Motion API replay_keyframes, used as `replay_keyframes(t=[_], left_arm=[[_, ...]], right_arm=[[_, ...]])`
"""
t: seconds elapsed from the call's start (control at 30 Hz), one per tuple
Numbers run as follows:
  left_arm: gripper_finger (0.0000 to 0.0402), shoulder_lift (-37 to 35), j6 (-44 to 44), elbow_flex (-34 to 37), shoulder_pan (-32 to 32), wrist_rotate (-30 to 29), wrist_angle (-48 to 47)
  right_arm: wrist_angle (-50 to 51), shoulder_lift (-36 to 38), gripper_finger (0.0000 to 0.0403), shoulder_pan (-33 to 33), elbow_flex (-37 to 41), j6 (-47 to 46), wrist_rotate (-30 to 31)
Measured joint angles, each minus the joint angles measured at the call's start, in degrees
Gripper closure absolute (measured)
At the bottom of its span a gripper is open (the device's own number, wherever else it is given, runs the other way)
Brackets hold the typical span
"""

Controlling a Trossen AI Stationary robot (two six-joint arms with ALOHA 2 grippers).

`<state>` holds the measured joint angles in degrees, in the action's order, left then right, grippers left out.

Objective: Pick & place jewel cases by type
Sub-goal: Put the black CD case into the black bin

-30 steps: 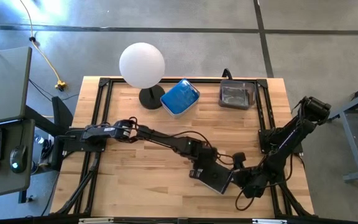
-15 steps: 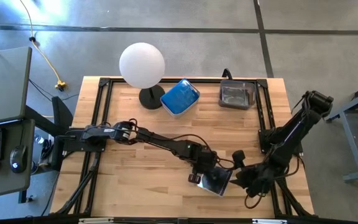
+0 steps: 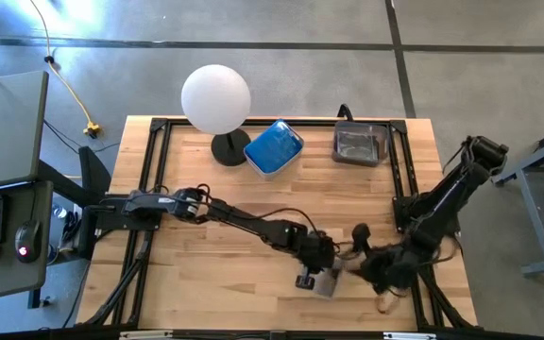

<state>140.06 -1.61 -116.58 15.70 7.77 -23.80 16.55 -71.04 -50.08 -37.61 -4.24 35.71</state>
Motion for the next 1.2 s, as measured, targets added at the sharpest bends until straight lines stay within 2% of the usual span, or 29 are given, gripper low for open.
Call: replay_keyframes(t=[0.07,0.27,0.53,0.8,1.0,1.2], left_arm=[[0.0358,1.1,-0.2,0.0,0.4,0.7,0.4],[0.0358,2.5,-0.4,0.0,0.3,2.1,2.1],[0.0358,2.5,-0.1,-0.1,0.2,0.9,2.5],[0.0358,2.8,-1.8,0.1,0.1,0.9,5.9],[0.0358,2.8,-1.7,0.1,0.1,0.4,7.3],[0.0358,2.8,-0.4,0.1,0.0,-1.1,8.2]], right_arm=[[2.2,-0.6,0.0195,1.2,0.6,0.6,0.8],[2.3,-2.5,0.0195,4.4,0.7,0.5,-5.9],[-6.2,-2.9,0.0195,4.0,0.7,5.6,-11.3],[-10.5,-3.4,0.0195,5.4,3.7,-2.2,-11.4],[-22.1,-4.2,0.0195,6.6,8.2,-0.8,-18.7],[-22.2,-4.2,0.0195,7.1,8.5,-2.7,-20.0]])
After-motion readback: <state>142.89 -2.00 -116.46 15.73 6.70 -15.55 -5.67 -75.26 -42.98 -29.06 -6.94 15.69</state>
